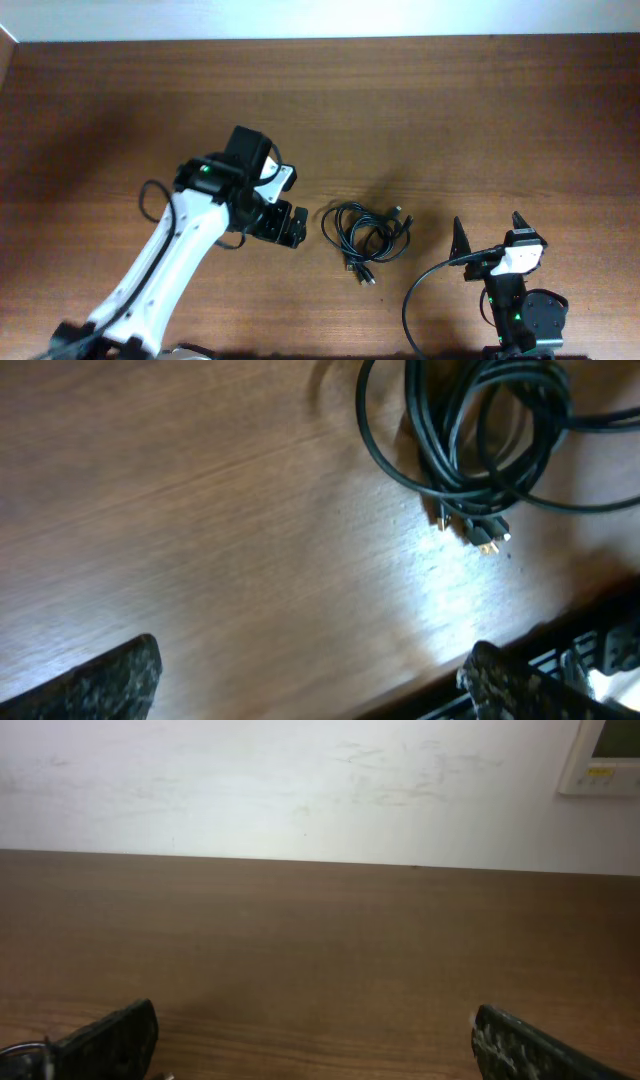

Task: Untangle cables
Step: 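Reach the left gripper forward and down onto the black cable bundle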

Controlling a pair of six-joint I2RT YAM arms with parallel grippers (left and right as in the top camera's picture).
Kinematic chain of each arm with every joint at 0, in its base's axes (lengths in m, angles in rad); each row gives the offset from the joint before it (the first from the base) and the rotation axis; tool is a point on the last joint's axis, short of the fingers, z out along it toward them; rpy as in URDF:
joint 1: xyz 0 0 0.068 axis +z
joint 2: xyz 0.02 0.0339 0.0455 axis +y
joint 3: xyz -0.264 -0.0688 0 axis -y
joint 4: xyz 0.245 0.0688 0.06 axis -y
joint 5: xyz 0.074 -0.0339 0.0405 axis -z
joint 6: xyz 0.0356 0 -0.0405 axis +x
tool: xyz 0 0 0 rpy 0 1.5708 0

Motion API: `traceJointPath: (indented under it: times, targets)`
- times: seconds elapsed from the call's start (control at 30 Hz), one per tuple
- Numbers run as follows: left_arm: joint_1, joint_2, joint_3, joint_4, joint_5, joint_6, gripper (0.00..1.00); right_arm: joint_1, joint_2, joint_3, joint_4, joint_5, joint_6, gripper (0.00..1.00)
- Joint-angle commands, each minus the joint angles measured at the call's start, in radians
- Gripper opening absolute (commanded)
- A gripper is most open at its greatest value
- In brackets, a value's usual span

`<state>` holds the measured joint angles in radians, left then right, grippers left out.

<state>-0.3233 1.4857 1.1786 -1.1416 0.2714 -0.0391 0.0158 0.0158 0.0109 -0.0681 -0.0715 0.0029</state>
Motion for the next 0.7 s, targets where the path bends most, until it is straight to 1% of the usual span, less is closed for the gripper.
traceJointPath:
  times: [0.0,0.07,0.23,0.3,0.37,0.43,0.5,0.57,0.67]
  targets:
    - [-0.005,0.088,0.021,0.034,0.098,-0.055,0.98,0.01,-0.006,-0.005,-0.005,0.001,0.001,0.99]
    - [-0.013,0.125,0.021,0.061,0.099,-0.107,0.98,0.01,-0.006,-0.005,-0.005,0.001,0.001,0.99]
    - [-0.045,0.185,0.021,0.127,0.085,-0.182,0.98,0.01,-0.006,-0.005,-0.005,0.001,0.001,0.99]
    - [-0.068,0.191,0.021,0.156,0.033,-0.208,0.98,0.01,-0.006,-0.005,-0.005,0.001,0.001,0.99]
    - [-0.102,0.191,0.021,0.19,-0.049,-0.251,0.99,0.01,-0.006,-0.005,-0.005,0.001,0.001,0.99]
    - [-0.139,0.192,0.021,0.229,-0.138,-0.329,0.99,0.01,-0.006,-0.005,-0.005,0.001,0.001,0.99]
    - [-0.164,0.193,0.021,0.272,-0.192,-0.372,0.98,0.01,-0.006,-0.005,-0.005,0.001,0.001,0.99]
    - [-0.191,0.198,0.021,0.322,-0.234,-0.403,0.98,0.01,-0.006,-0.005,-0.005,0.001,0.001,0.99]
    - [-0.227,0.207,0.021,0.379,-0.243,-0.414,0.98,0.01,-0.006,-0.005,-0.005,0.001,0.001,0.99]
